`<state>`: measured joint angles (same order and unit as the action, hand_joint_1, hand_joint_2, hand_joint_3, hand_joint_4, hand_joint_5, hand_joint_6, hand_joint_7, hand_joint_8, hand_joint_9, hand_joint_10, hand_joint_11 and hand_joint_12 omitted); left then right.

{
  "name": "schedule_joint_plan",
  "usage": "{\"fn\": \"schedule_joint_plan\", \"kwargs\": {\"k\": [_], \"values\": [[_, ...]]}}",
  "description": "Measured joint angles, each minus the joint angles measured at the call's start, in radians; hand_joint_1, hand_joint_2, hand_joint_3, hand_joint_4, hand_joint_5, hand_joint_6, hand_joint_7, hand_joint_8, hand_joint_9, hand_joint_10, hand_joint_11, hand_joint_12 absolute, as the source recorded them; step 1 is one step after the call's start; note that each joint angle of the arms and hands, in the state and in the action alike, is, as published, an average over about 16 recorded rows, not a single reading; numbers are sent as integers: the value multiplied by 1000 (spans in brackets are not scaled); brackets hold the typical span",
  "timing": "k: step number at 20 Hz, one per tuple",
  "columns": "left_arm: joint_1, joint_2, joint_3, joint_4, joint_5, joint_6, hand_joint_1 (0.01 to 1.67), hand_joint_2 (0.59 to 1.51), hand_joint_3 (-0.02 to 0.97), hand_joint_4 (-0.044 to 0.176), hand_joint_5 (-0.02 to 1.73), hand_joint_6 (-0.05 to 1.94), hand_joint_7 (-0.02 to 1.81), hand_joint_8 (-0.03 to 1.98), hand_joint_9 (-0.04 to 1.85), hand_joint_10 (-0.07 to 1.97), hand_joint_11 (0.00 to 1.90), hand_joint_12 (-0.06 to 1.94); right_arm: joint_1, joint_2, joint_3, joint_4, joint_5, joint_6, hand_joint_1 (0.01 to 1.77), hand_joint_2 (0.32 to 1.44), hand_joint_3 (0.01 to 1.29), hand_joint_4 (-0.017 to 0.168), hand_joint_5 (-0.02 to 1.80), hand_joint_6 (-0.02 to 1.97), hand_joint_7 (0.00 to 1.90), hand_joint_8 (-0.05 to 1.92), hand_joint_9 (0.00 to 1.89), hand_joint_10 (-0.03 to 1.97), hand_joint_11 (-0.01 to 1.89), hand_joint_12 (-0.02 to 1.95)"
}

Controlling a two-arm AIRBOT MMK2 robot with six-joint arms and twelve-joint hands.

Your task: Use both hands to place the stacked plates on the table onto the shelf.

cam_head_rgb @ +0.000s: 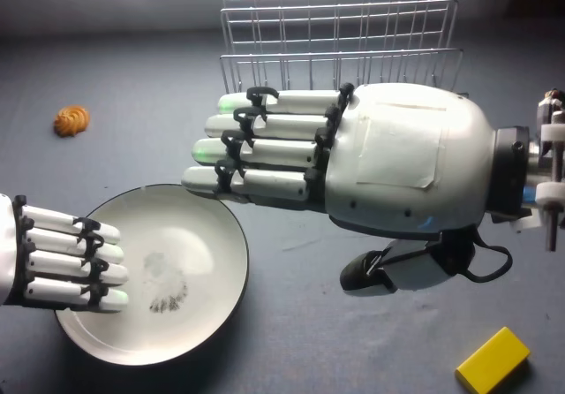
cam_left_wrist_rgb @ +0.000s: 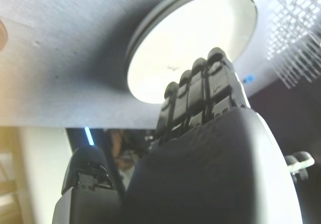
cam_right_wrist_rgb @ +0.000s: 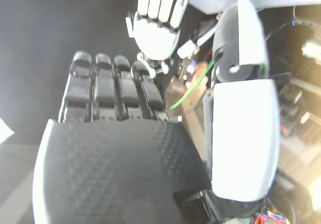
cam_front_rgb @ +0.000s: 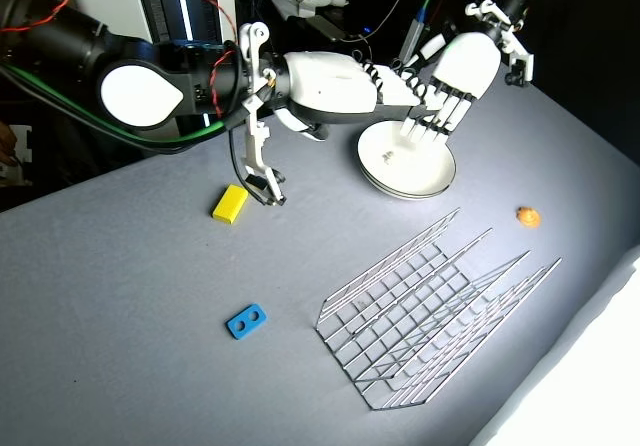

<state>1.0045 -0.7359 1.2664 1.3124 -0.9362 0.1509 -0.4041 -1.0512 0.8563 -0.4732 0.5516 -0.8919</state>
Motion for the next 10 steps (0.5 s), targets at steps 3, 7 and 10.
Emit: {"fn": "schedule_joint_plan", "kwargs": {"k": [3, 7, 10], "values": [[20, -12, 12, -4, 16, 1, 19, 1141, 21, 3, 19, 16, 11, -2, 20, 12, 16, 3, -6, 9, -3, -8, 3, 19, 1028, 913, 15, -3, 30, 20, 22, 15, 21, -3, 14, 39], [46, -26, 28, -10, 29, 1, 19, 1138, 20, 2, 20, 15, 12, -2, 20, 12, 15, -6, -10, 11, -4, -18, 10, 32, 1063, 891, 15, -3, 18, 17, 11, 15, 12, -3, 16, 16], [64, -34, 34, -19, 37, 2, 19, 1135, 20, 0, 16, 10, 10, -2, 20, 11, 15, -12, -11, 8, -4, -21, 17, 28, 1087, 886, 15, -3, 20, 17, 10, 15, 12, -4, 17, 14]]}}
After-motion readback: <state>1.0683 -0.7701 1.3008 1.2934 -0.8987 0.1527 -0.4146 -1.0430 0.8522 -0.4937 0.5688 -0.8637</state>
